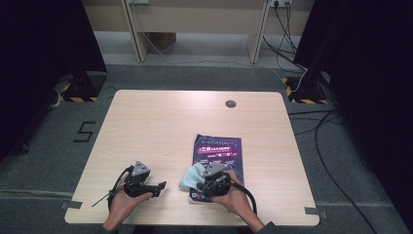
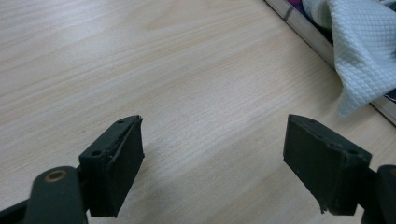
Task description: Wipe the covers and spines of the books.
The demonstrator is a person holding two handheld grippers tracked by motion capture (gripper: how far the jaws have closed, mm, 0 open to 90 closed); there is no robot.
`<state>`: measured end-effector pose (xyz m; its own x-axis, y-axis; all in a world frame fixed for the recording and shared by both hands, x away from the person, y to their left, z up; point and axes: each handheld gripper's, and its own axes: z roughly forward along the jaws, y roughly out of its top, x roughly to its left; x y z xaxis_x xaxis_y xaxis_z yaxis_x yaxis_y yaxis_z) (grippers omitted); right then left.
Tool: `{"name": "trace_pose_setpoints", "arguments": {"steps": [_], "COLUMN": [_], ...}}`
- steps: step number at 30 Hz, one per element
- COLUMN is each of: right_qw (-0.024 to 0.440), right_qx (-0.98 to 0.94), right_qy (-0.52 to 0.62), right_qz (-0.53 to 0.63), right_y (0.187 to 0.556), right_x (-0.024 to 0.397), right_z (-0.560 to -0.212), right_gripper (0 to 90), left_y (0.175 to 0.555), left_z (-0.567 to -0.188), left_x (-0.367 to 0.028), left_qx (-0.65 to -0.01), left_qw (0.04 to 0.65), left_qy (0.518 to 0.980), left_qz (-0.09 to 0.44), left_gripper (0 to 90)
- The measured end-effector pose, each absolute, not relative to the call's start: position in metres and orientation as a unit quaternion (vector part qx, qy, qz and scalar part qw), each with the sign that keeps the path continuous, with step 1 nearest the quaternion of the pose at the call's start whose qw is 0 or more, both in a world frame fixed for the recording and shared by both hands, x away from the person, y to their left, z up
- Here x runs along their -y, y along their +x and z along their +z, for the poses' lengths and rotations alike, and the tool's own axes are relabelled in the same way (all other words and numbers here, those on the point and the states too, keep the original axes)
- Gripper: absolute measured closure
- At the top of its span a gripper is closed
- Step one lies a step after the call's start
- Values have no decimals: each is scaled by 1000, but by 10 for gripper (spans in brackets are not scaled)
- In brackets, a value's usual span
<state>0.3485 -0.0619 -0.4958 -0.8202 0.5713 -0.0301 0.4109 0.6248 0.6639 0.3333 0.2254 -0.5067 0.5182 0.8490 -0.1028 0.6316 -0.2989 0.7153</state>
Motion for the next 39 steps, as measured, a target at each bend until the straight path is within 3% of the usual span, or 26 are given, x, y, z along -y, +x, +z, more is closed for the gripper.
{"name": "trace_pose_setpoints", "arguments": {"steps": [8,17,22,30,39], "right_qw": [120,159,170,168,136], "right_qx": [-893,-850,-839,-852,-877], "right_qy": [283,396,416,391,325], "right_qz": [328,310,307,306,327], "right_y": [359,396,398,380,353], "right_x": [74,147,166,151,103], "right_z": [-495,-493,-493,-493,-495], "right_gripper": [544,544,547,562,564], "left_y": [332,332,332,333,333], "left_z": [-507,-507,-508,-508,-508], "left_x": [-222,-222,-221,-221,-221], "left_qx": [-462,-460,-460,-461,-460], "left_qw": [362,361,361,359,358], "left_qy": [796,798,798,798,799], "left_qz": [147,147,147,149,149], "left_gripper": [193,194,193,193,194]}}
